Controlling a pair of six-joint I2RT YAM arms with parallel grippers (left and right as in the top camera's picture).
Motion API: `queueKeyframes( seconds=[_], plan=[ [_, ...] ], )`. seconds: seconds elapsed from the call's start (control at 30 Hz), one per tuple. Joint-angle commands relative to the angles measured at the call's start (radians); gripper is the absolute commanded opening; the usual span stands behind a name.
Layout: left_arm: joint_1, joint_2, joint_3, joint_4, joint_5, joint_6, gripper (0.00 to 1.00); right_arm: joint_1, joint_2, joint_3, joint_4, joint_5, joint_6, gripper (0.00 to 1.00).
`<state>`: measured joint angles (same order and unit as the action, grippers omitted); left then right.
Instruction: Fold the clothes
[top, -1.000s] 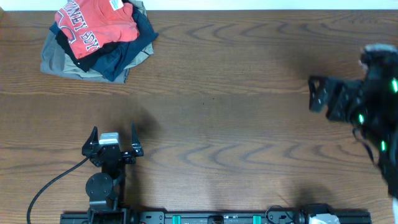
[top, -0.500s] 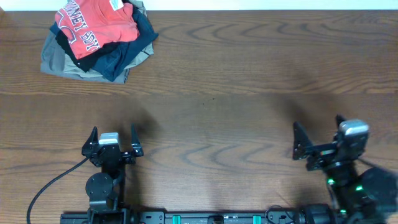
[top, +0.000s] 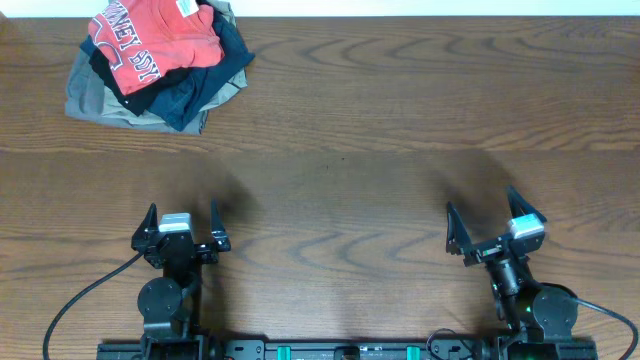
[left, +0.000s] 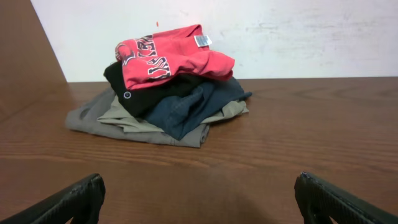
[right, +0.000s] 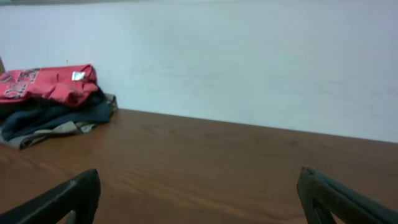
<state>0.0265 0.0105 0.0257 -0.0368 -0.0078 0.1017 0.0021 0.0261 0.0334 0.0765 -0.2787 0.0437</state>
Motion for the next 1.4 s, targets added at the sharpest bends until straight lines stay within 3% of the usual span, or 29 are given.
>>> queueKeyframes(
  seconds=[0.0,0.33,1.37],
  plan=[
    [0.004,-0.006,-0.022,-0.034,-0.027,-0.008,0.98,-0.008,-0.021,-0.029,0.002,0.052,0.001,0.99],
    [0.004,-0.006,-0.022,-0.034,-0.027,-0.008,0.98,-0.008,-0.021,-0.028,-0.158,0.280,0.011,0.99],
    [0.004,-0.006,-0.022,-0.034,-0.027,-0.008,0.98,-0.016,-0.021,-0.028,-0.151,0.272,0.004,0.99]
  ],
)
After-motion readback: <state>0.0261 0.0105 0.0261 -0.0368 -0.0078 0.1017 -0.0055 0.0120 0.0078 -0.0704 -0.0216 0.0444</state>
